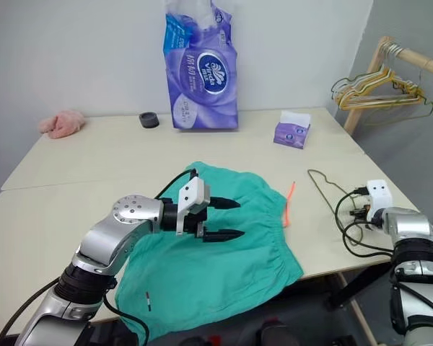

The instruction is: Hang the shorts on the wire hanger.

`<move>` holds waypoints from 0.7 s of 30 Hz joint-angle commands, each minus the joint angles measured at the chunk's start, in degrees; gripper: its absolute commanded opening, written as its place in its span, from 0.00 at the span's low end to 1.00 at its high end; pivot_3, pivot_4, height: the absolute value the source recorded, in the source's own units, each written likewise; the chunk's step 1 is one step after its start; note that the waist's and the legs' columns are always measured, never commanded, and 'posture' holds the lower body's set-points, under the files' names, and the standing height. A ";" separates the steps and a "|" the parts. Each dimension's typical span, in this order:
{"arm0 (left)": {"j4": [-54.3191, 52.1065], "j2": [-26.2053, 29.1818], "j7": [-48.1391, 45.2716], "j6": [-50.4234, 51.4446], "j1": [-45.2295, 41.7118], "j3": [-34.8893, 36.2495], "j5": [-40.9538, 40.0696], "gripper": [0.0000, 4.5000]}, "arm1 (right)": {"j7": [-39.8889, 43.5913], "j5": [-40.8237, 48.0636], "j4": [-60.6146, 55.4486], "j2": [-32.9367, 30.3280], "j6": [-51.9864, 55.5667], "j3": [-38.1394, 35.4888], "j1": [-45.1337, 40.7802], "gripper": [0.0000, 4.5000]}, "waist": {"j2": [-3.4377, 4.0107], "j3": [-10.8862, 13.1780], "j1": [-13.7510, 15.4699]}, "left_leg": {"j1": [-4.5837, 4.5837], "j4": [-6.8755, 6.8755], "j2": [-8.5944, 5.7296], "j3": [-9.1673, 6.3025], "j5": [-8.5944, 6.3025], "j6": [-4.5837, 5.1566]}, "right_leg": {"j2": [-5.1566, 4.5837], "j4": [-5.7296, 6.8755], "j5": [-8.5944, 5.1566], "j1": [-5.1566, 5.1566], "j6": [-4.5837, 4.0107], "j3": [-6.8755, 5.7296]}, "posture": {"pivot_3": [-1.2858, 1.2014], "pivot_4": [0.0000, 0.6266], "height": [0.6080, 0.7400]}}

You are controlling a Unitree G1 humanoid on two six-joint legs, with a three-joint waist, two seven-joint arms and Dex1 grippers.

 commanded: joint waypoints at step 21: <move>25.47 1.38 4.28 7.37 -15.95 15.47 -4.58 0.99 | 6.70 -3.11 -46.79 -8.48 -12.53 3.61 9.34 0.00 | 1.84 0.72 -0.02 | -0.49 -0.06 0.04 0.15 -0.06 0.06 | 0.13 0.10 0.09 -0.67 0.30 0.21 | 0.46 0.08 1.00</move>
